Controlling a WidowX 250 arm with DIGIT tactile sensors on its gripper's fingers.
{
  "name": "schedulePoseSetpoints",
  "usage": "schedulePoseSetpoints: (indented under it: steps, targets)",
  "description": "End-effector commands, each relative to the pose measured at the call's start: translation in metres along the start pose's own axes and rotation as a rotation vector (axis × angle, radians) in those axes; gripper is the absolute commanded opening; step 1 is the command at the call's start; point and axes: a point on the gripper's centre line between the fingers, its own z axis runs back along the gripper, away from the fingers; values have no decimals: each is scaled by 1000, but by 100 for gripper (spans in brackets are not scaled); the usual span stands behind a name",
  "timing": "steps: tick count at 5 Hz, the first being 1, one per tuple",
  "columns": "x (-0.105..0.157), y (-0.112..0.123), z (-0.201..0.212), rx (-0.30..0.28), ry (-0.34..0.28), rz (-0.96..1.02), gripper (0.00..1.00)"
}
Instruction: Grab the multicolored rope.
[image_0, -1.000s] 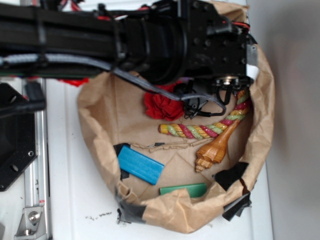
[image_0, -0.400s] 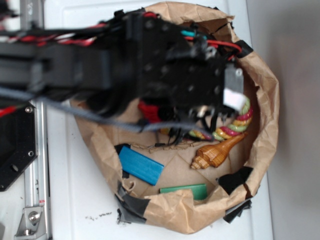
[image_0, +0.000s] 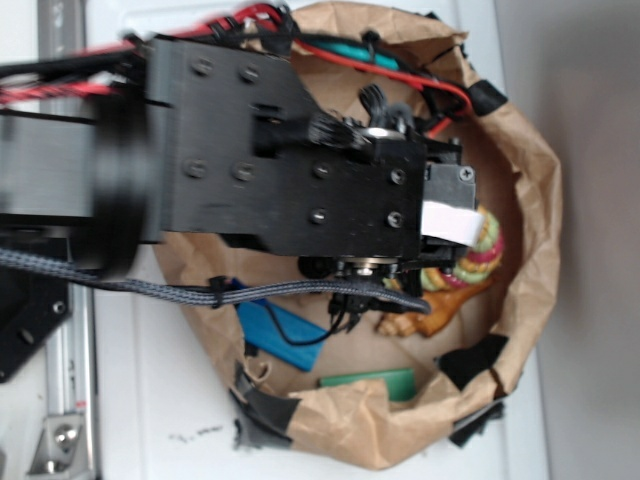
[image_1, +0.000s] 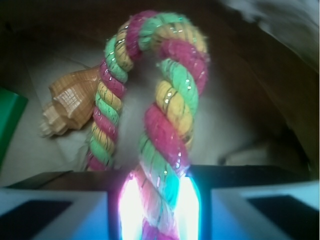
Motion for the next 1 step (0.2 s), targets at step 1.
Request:
schedulePoseSetpoints:
  steps: [1]
  targets:
    - [-22, 24, 101, -74, 5, 425, 0]
